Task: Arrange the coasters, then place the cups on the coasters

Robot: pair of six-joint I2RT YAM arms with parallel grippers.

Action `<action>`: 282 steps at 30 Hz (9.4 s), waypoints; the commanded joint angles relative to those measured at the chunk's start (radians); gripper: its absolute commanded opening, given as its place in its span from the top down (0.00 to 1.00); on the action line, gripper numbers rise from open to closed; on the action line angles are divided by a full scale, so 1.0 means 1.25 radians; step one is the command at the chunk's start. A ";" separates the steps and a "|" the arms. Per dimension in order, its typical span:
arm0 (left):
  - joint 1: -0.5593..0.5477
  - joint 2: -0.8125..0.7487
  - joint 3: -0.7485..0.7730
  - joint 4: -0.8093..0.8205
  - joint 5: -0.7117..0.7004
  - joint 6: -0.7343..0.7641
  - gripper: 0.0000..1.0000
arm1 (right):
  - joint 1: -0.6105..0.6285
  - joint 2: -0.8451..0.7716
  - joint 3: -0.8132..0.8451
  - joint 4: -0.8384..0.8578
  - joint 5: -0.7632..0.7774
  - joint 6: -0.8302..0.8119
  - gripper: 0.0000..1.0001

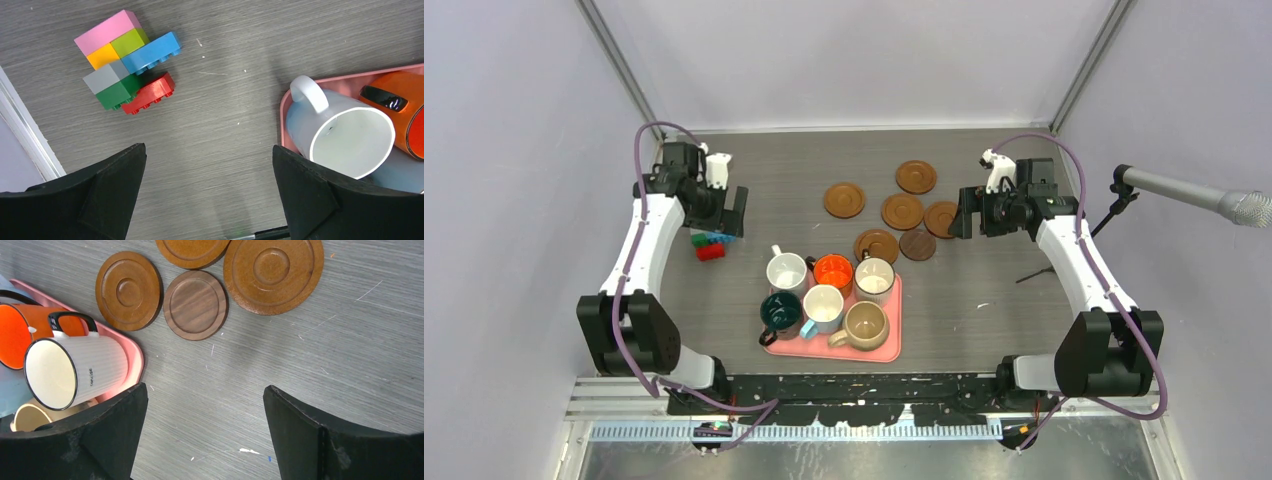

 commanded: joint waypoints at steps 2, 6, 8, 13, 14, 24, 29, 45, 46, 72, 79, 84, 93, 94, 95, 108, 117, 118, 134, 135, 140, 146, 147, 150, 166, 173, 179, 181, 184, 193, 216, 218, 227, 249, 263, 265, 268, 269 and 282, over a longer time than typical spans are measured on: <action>-0.001 0.006 0.115 -0.023 0.028 0.026 0.00 | 0.005 -0.017 0.025 -0.015 -0.017 -0.002 0.10; -0.029 0.046 0.272 -0.112 0.179 0.068 0.00 | 0.005 -0.031 0.016 -0.008 -0.046 -0.011 0.10; -0.092 0.068 0.348 -0.159 0.201 0.112 0.00 | -0.002 -0.032 0.019 -0.009 -0.058 -0.009 0.10; -0.297 0.119 0.473 -0.235 0.167 0.187 0.00 | -0.078 -0.021 0.047 -0.033 -0.130 0.006 0.10; -0.361 0.133 0.488 -0.243 0.157 0.198 0.00 | -0.092 -0.019 0.053 -0.037 -0.135 0.006 0.10; -0.778 0.343 0.585 -0.232 0.013 0.308 0.00 | -0.234 0.029 0.071 -0.036 -0.263 0.078 0.10; -0.909 0.480 0.652 -0.259 -0.018 0.361 0.00 | -0.246 0.024 0.061 -0.020 -0.253 0.083 0.10; -1.000 0.689 0.646 -0.137 -0.054 0.325 0.00 | -0.270 0.041 0.058 -0.020 -0.259 0.082 0.10; -1.001 0.699 0.645 -0.135 -0.053 0.324 0.00 | -0.270 0.041 0.056 -0.020 -0.257 0.083 0.10; -0.932 0.667 0.426 -0.177 -0.092 0.333 0.01 | -0.273 0.043 0.050 -0.020 -0.270 0.083 0.10; -0.897 0.608 0.318 -0.148 -0.087 0.340 0.01 | -0.273 0.043 0.049 -0.020 -0.271 0.083 0.10; -0.870 0.569 0.255 -0.123 -0.099 0.339 0.01 | -0.273 0.042 0.048 -0.020 -0.272 0.082 0.10; -0.827 0.525 0.187 -0.098 -0.141 0.345 0.01 | -0.273 0.040 0.046 -0.020 -0.274 0.083 0.10; -0.820 0.522 0.183 -0.095 -0.148 0.342 0.01 | -0.273 0.040 0.046 -0.020 -0.275 0.083 0.10; -0.811 0.520 0.181 -0.095 -0.152 0.339 0.01 | -0.273 0.040 0.046 -0.020 -0.275 0.083 0.10; -0.718 0.451 0.084 -0.082 -0.168 0.354 0.01 | -0.273 0.039 0.044 -0.020 -0.277 0.082 0.10; -0.669 0.399 -0.013 -0.070 -0.192 0.389 0.01 | -0.273 0.039 0.042 -0.021 -0.278 0.083 0.10; -0.665 0.394 -0.024 -0.068 -0.193 0.394 0.01 | -0.273 0.039 0.042 -0.021 -0.278 0.083 0.10; -0.591 0.262 -0.240 -0.006 -0.239 0.512 0.00 | -0.273 0.040 0.032 -0.021 -0.278 0.083 0.10; -0.587 0.256 -0.255 -0.002 -0.244 0.521 0.00 | -0.273 0.039 0.031 -0.021 -0.277 0.082 0.10; -0.560 0.215 -0.302 0.011 -0.247 0.561 0.00 | -0.273 0.039 0.025 -0.021 -0.277 0.083 0.10; -0.540 0.185 -0.310 0.007 -0.241 0.576 0.00 | -0.271 0.035 0.020 -0.022 -0.277 0.083 0.10; -0.537 0.182 -0.306 0.006 -0.237 0.577 0.00 | -0.270 0.035 0.019 -0.023 -0.274 0.082 0.10; -0.523 0.174 -0.284 -0.007 -0.208 0.575 0.00 | -0.261 0.036 0.018 -0.023 -0.263 0.078 0.10; -0.510 0.180 0.100 0.030 0.061 0.281 0.00 | -0.021 0.174 0.198 -0.058 -0.006 0.017 0.11; -0.510 0.336 0.270 0.127 0.063 0.138 0.02 | 0.005 0.358 0.337 -0.052 0.021 0.007 0.12; -0.510 0.463 0.359 0.181 0.070 0.082 0.08 | 0.005 0.482 0.421 -0.052 0.053 -0.022 0.14; -0.510 0.493 0.378 0.194 0.080 0.071 0.09 | 0.005 0.521 0.443 -0.051 0.068 -0.039 0.15; -0.510 0.538 0.416 0.204 0.085 0.060 0.11 | 0.005 0.571 0.469 -0.050 0.083 -0.054 0.18; -0.510 0.645 0.481 0.223 0.122 0.040 0.19 | 0.005 0.645 0.480 -0.036 0.073 -0.098 0.26; -0.515 0.520 0.232 0.245 0.115 0.130 0.53 | 0.005 0.466 0.180 -0.039 0.109 -0.247 0.53; -0.520 0.494 0.196 0.248 0.113 0.145 0.54 | 0.016 0.438 0.142 -0.041 0.112 -0.261 0.53; -0.529 0.394 0.036 0.258 0.104 0.167 0.55 | 0.064 0.315 -0.011 -0.072 0.119 -0.304 0.55; -0.568 0.303 -0.015 0.208 0.084 0.166 0.22 | 0.069 0.123 -0.169 -0.158 0.178 -0.367 0.29; -0.568 0.503 0.318 0.265 0.170 0.014 0.16 | 0.016 0.088 -0.029 -0.163 0.057 -0.221 0.23; -0.568 0.539 0.359 0.268 0.178 0.003 0.18 | -0.026 0.091 -0.010 -0.168 0.032 -0.213 0.23; -0.571 0.590 0.413 0.259 0.192 -0.012 0.20 | -0.059 0.095 0.007 -0.174 0.007 -0.207 0.23; -0.572 0.609 0.428 0.259 0.196 -0.015 0.20 | -0.070 0.097 0.011 -0.174 -0.003 -0.206 0.23; -0.613 0.727 0.529 0.204 0.184 0.044 0.33 | -0.134 0.102 0.005 -0.186 -0.045 -0.224 0.23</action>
